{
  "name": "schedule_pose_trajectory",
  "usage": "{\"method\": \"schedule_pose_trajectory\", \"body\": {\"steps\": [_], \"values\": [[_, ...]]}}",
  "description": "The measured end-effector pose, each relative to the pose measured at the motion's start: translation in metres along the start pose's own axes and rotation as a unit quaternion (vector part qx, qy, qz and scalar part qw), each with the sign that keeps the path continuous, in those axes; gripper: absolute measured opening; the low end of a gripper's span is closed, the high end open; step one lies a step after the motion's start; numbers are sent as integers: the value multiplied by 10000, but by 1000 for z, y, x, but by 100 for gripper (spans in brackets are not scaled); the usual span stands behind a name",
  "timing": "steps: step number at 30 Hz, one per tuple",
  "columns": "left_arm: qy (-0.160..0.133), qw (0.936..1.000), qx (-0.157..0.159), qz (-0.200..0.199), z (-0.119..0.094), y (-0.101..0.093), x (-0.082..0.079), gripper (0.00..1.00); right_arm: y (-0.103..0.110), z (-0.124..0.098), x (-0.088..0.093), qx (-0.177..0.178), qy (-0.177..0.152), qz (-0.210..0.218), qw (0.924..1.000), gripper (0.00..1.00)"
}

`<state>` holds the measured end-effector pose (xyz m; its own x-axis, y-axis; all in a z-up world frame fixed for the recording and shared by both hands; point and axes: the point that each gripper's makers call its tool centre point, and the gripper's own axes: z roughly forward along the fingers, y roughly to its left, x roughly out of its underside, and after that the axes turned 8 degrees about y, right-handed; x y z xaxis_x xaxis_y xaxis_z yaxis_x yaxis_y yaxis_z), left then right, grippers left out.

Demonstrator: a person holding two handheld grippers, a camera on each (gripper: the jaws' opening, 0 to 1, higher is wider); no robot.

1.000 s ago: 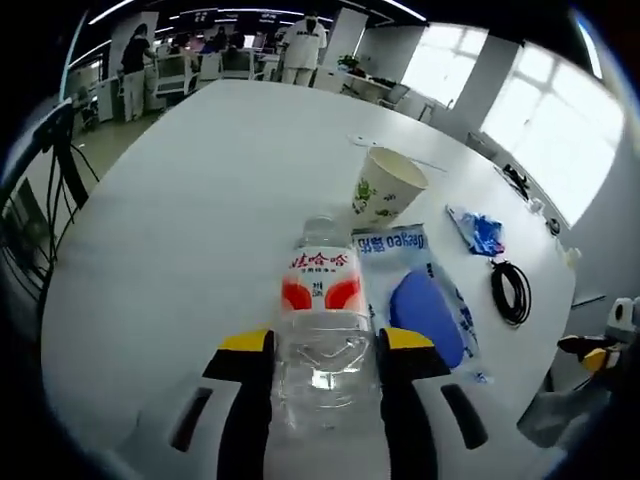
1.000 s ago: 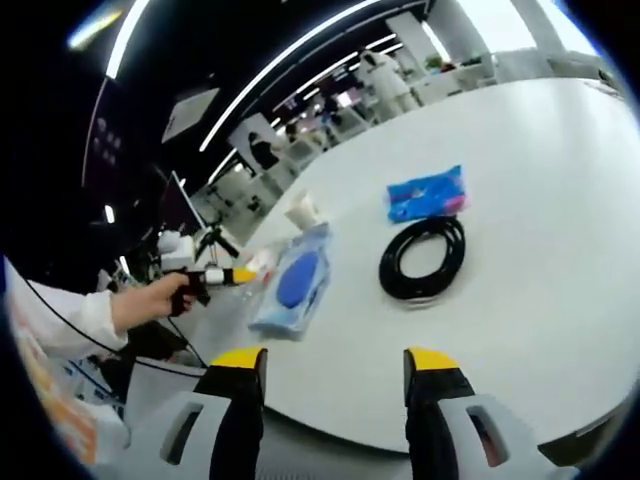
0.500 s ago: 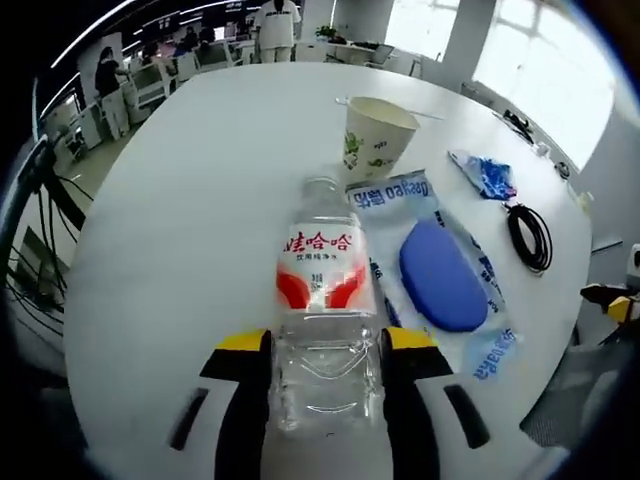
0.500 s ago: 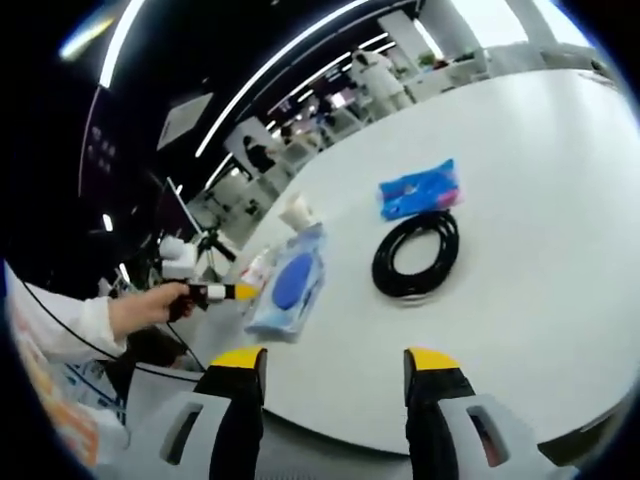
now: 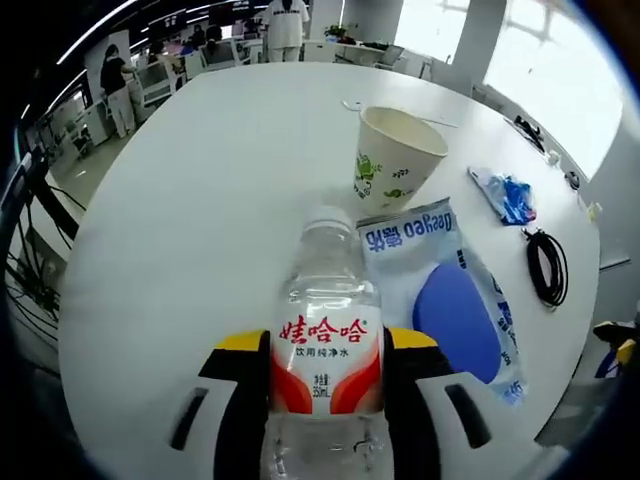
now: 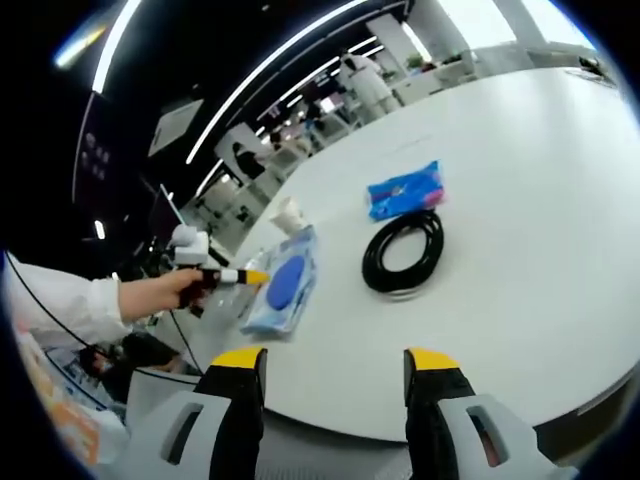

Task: Arrange the tabletop items into an orderly group along one side of the table until the central work area is clear of visible clutter.

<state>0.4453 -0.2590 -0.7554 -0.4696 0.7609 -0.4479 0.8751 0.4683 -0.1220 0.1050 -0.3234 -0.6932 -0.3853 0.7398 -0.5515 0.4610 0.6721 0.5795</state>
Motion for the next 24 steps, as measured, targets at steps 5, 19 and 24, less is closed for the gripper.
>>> {"method": "schedule_pose_trajectory", "body": {"steps": [5,19,24], "values": [[-77,9979,218,-612,-10,5,6,38,11,1,-3,-74,26,-82,9999,55],[-2153,9629,827,-1398,-95,-15,10,37,90,42,-56,-896,556,-1021,9892,57],[-2838,9498,847,-1006,-140,-38,4,37,153,75,-73,-1733,676,-698,9801,60]]}}
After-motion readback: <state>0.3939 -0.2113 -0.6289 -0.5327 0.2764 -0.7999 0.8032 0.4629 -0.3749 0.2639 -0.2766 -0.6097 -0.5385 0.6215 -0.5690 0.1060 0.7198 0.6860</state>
